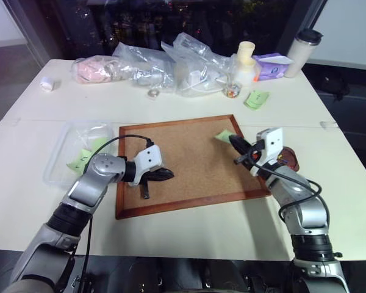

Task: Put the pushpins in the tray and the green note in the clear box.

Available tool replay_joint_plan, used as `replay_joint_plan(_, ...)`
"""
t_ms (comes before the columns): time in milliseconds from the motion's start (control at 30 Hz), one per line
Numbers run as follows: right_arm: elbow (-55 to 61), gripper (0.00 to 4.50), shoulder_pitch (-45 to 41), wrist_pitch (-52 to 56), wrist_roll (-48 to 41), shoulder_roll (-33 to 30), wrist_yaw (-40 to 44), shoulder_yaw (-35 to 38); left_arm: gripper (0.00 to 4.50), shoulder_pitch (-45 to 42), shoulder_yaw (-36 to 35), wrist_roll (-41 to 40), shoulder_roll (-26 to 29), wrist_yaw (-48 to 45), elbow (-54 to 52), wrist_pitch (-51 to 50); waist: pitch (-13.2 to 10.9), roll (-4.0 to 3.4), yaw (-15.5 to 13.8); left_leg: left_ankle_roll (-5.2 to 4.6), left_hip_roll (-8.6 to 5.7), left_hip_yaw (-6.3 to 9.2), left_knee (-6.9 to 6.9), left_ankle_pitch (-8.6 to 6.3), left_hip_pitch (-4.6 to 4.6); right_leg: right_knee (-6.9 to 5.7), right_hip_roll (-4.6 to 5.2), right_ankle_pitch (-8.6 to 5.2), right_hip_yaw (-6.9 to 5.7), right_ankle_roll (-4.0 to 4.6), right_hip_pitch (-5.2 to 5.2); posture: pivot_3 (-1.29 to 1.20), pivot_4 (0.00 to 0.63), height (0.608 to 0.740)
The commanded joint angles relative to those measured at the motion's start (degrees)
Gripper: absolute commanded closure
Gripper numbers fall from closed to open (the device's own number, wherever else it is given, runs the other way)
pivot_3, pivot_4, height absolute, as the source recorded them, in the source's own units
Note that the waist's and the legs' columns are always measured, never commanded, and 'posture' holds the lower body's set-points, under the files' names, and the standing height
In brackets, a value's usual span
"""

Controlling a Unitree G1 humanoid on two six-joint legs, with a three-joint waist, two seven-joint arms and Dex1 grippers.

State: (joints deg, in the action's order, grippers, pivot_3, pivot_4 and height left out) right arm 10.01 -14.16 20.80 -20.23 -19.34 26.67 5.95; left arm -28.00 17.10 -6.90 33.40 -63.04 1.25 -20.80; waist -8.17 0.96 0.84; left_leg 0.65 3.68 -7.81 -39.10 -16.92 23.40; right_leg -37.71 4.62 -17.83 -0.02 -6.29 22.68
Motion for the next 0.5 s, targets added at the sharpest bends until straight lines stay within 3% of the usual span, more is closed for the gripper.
replay_joint_plan(33, 3.08, 4.47, 0.24, 0.78, -0.86, -0.47, -0.46, 0.86, 4.50, -0.31, 0.88, -0.52, 0.01, -2.14, 1.29, -0.19, 0.00, 0.00, -0.02, 0.00, 0.00, 0.00, 0.00, 0.00, 0.00, 0.00, 0.00, 0.00, 0.00, 0.00, 0.00, 0.00, 0.150, 0.735)
replay_joint_plan(133, 3.49, 4.47, 0.18, 1.15, -0.84, -0.52, -0.65, 0.88, 4.50, -2.95, -1.59, -3.15, -0.92, -2.92, 3.05, -1.52, 0.00, 0.00, -0.08, -0.01, -0.01, -0.01, 0.00, -0.01, 0.01, 0.01, 0.00, 0.00, 0.00, 0.00, 0.00, 0.00, 0.150, 0.735)
replay_joint_plan(333, 3.36, 4.47, -0.55, 1.34, -0.73, -0.64, -0.59, 0.80, 4.50, -16.43, -10.16, -10.62, -4.07, -3.12, 14.51, -5.93, -0.06, 0.07, -0.17, -0.02, -0.04, 0.04, -0.05, 0.00, 0.15, 0.02, 0.00, 0.01, -0.05, -0.01, 0.07, 0.00, 0.150, 0.735)
replay_joint_plan(367, 3.09, 4.50, -0.76, 1.28, -0.64, -0.69, -0.46, 0.71, 3.83, -19.08, -10.96, -10.85, -4.58, -3.14, 17.80, -5.59, -0.06, 0.07, -0.16, -0.02, -0.04, 0.04, -0.04, -0.01, 0.16, 0.04, 0.00, 0.01, -0.05, -0.01, 0.08, 0.00, 0.150, 0.735)
replay_joint_plan(400, 2.78, 4.50, -0.97, 1.19, -0.57, -0.73, -0.34, 0.66, 3.60, -22.09, -11.77, -10.69, -5.35, -2.58, 21.73, -4.97, -0.06, 0.07, -0.17, -0.03, -0.05, 0.04, -0.02, -0.01, 0.16, 0.07, 0.00, 0.01, -0.05, -0.01, 0.07, 0.00, 0.150, 0.735)
replay_joint_plan(500, 1.98, 4.50, -1.50, 0.84, -0.39, -0.84, 0.01, 0.56, 2.16, -29.84, -13.11, -10.23, -7.82, -2.25, 32.01, -3.61, -0.06, 0.07, -0.15, -0.02, -0.07, 0.01, 0.00, -0.01, 0.15, 0.11, -0.01, 0.01, -0.08, -0.02, 0.07, 0.00, 0.150, 0.735)
